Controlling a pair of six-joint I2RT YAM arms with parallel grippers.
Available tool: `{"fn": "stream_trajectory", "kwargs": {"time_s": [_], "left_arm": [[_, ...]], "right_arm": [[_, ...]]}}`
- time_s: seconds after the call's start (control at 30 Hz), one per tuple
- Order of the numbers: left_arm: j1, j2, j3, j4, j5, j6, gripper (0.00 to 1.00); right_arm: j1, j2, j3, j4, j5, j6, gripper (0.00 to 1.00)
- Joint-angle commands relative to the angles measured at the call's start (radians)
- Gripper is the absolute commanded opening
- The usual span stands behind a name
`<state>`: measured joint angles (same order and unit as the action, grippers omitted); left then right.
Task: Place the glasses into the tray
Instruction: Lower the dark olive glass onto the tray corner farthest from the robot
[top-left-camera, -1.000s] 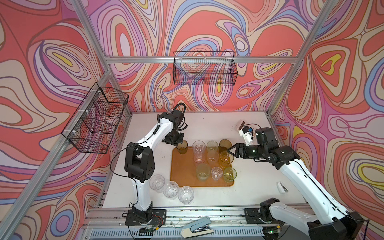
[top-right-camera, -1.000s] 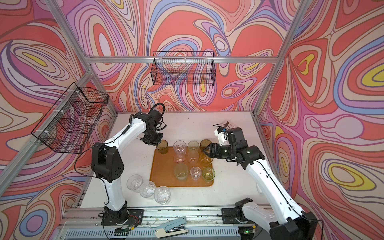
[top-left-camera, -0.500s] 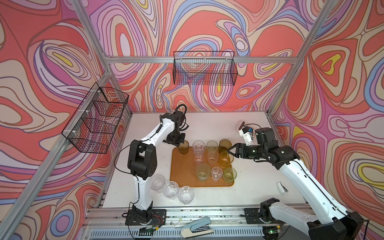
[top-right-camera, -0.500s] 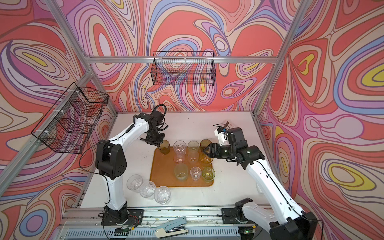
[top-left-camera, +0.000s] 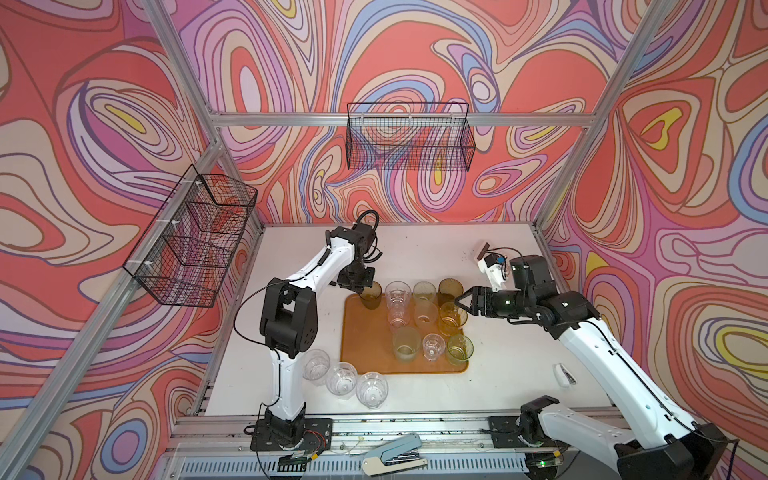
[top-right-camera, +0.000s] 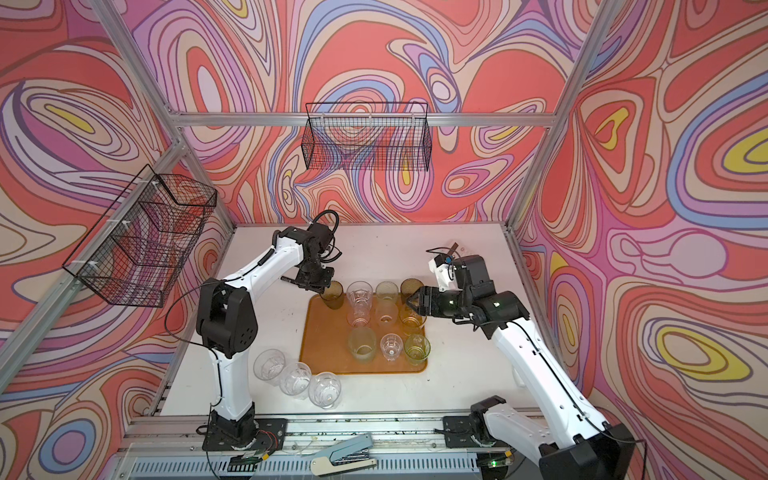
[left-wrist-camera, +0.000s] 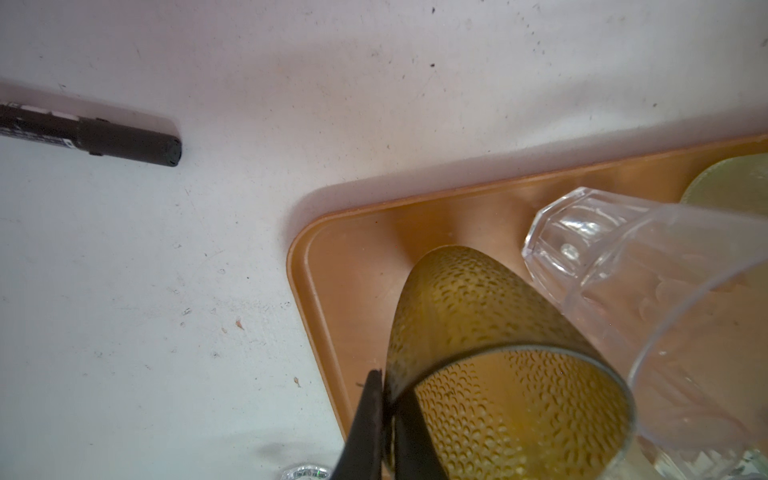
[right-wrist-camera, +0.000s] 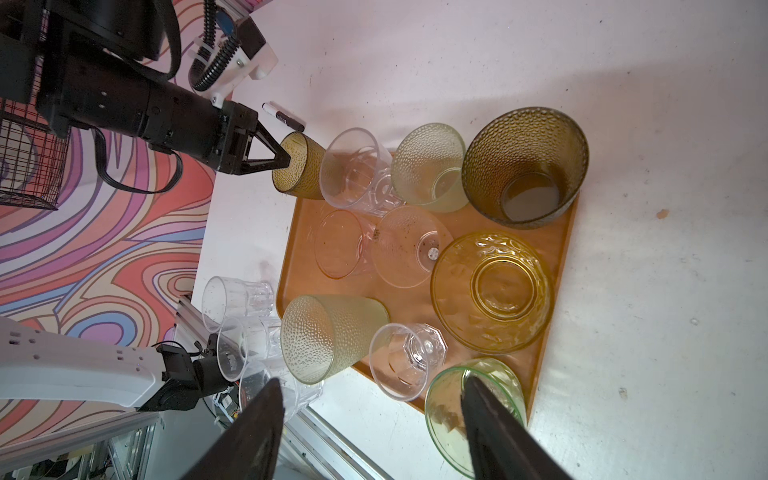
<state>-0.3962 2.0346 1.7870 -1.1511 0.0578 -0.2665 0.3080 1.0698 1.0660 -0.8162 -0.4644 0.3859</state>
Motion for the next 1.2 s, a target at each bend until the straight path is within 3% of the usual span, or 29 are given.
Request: {"fn": "stream_trajectory", "kwargs": {"time_s": [0.0,0.37,1.17], "left_arm": [[-0.008,0.03,0.024,-0.007,-0.018,-0.013,0.0],[-0.02,0.045,0.016,0.004,-0.033,-0.019,0.0],[-0.042,0.035,0.002,0.002,-0.049,-0.028,0.14]], "right_arm": [[-0.003,-0.01,-0.011,0.0,-0.005,-0.001,0.71],[-0.003,-0.014,-0.017,0.009,-0.026,0.004,0.71],[-0.004,-0.009,-0.015,0.006,-0.031,0.004,0.71]]}}
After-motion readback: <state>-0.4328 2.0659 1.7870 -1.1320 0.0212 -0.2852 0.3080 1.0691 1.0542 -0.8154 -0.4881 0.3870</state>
